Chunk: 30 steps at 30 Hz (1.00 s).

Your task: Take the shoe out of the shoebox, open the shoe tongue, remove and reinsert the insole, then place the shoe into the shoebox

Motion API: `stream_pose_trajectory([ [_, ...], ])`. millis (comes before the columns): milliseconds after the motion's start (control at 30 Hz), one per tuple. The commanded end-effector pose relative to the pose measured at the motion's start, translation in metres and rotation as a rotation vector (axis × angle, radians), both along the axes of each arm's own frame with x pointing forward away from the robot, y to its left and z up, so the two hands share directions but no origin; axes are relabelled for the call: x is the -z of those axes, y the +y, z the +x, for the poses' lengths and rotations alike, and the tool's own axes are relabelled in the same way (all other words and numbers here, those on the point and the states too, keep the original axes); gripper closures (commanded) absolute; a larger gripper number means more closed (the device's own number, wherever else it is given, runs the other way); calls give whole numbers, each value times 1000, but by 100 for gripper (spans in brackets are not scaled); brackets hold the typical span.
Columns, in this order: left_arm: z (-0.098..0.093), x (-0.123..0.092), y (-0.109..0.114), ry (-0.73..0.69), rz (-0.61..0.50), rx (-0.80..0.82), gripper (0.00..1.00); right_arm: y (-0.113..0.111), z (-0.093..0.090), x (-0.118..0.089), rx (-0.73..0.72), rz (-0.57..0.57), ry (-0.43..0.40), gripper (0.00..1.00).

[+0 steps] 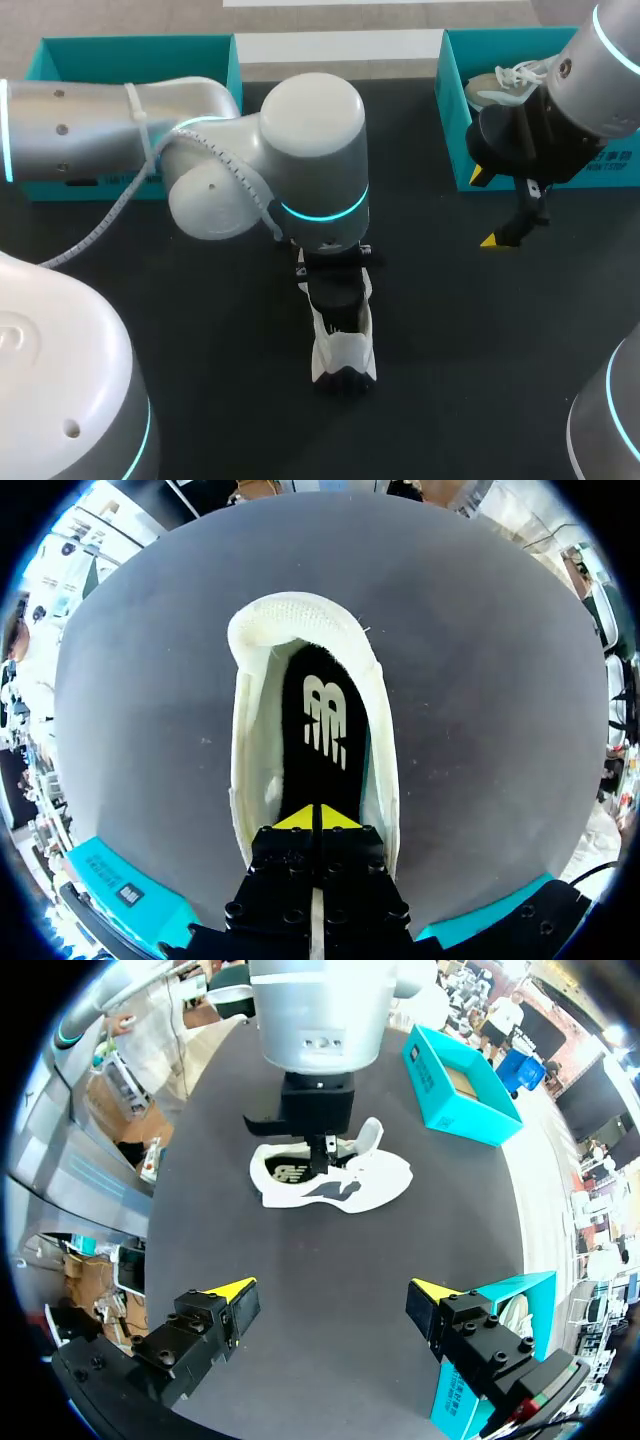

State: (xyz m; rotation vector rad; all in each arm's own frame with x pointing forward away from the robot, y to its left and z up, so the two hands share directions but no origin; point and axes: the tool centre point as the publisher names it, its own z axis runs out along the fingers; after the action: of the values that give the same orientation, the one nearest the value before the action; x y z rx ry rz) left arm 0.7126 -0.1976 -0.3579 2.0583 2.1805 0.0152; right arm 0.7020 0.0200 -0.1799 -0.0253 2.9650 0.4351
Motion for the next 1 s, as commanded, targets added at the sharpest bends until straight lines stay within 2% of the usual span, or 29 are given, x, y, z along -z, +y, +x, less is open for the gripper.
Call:
stream_pose_trajectory([
  [33, 1, -4, 6, -78, -10, -5, 100, 2, 2, 1, 1, -3, 3, 0],
  [133, 5, -2, 5, -129, 20, 4, 100, 2, 2, 1, 1, -3, 3, 0],
  [200, 6, -3, 5, -158, 29, 15, 54, 2, 2, 1, 1, -3, 3, 0],
  [233, 5, -3, 6, -157, 33, 28, 8, 2, 2, 1, 1, -3, 3, 0],
  [267, 5, -4, 6, -173, 30, 34, 0, 2, 2, 1, 1, -3, 3, 0],
  [433, 7, -5, 8, -173, 33, 42, 0, 2, 2, 1, 1, -3, 3, 0],
  [800, 7, -28, 18, -189, 32, 44, 0, 2, 2, 1, 1, -3, 3, 0],
  [1000, 4, -20, 16, -172, 65, 72, 0, 2, 2, 1, 1, -3, 3, 0],
])
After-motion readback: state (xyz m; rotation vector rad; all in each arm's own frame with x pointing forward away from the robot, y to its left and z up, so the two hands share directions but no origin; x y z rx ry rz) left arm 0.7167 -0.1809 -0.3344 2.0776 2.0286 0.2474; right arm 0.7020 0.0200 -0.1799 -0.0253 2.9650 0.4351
